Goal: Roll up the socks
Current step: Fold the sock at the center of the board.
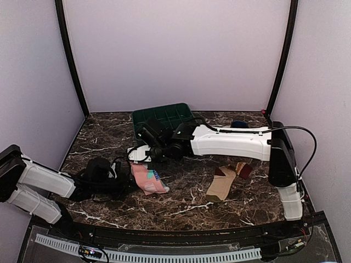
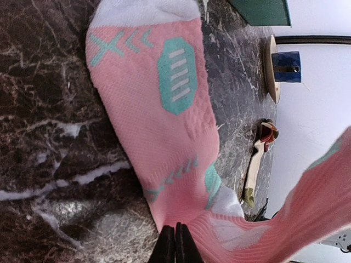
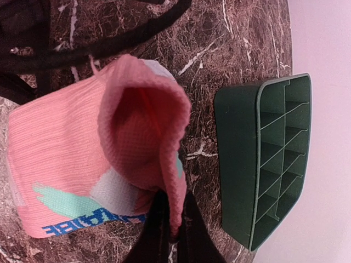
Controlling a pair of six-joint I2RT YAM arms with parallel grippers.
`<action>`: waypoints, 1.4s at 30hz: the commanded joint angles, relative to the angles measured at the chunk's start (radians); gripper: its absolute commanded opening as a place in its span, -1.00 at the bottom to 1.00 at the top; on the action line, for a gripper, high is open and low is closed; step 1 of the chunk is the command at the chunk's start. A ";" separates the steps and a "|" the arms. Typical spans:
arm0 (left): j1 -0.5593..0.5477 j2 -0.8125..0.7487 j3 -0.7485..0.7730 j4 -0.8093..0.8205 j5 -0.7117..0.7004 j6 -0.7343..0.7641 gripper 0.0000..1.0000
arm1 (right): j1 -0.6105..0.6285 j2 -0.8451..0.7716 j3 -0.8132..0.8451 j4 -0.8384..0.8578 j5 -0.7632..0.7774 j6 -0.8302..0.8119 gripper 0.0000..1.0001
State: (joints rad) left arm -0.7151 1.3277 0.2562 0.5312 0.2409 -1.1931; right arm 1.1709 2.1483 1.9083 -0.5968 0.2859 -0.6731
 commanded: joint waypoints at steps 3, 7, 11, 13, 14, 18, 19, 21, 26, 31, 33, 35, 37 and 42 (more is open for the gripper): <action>0.003 -0.084 -0.003 -0.070 -0.041 0.031 -0.91 | -0.023 0.050 0.067 0.058 -0.033 -0.017 -1.00; 0.003 -0.105 -0.001 -0.094 -0.048 0.038 -0.92 | -0.033 0.076 0.087 0.064 -0.035 -0.027 -1.00; 0.003 -0.129 -0.002 -0.124 -0.061 0.044 -0.93 | -0.048 0.100 0.097 0.074 -0.043 -0.030 -1.00; 0.003 -0.147 -0.002 -0.141 -0.070 0.048 -0.96 | -0.055 0.108 0.101 0.079 -0.050 -0.031 -1.00; 0.003 -0.156 -0.002 -0.150 -0.074 0.050 -0.96 | -0.057 0.114 0.104 0.081 -0.053 -0.032 -1.00; 0.003 -0.198 0.004 -0.193 -0.103 0.065 -0.97 | -0.066 0.139 0.119 0.085 -0.067 -0.033 -1.00; 0.003 -0.209 0.008 -0.205 -0.111 0.070 -0.97 | -0.068 0.146 0.123 0.084 -0.070 -0.034 -1.00; 0.003 -0.228 0.017 -0.234 -0.126 0.081 -0.97 | -0.071 0.157 0.128 0.088 -0.077 -0.031 -1.00; 0.003 -0.253 0.044 -0.282 -0.150 0.109 -0.98 | -0.075 0.185 0.143 0.100 -0.087 -0.028 -1.00; 0.003 -0.251 0.068 -0.294 -0.158 0.124 -0.98 | -0.081 0.202 0.145 0.118 -0.095 -0.029 -1.00; 0.003 -0.242 0.080 -0.294 -0.158 0.133 -0.98 | -0.083 0.211 0.147 0.125 -0.095 -0.030 -1.00; 0.003 -0.225 0.095 -0.294 -0.161 0.141 -0.98 | -0.087 0.218 0.149 0.132 -0.098 -0.028 -1.00; 0.003 -0.206 0.109 -0.287 -0.162 0.147 -0.98 | -0.091 0.224 0.149 0.143 -0.100 -0.029 -1.00; 0.005 -0.159 0.127 -0.254 -0.159 0.151 -0.98 | -0.106 0.242 0.151 0.170 -0.112 -0.025 -1.00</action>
State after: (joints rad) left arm -0.7151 1.1419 0.3546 0.2607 0.0887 -1.0679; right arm 1.0828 2.3642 2.0308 -0.4873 0.1967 -0.7021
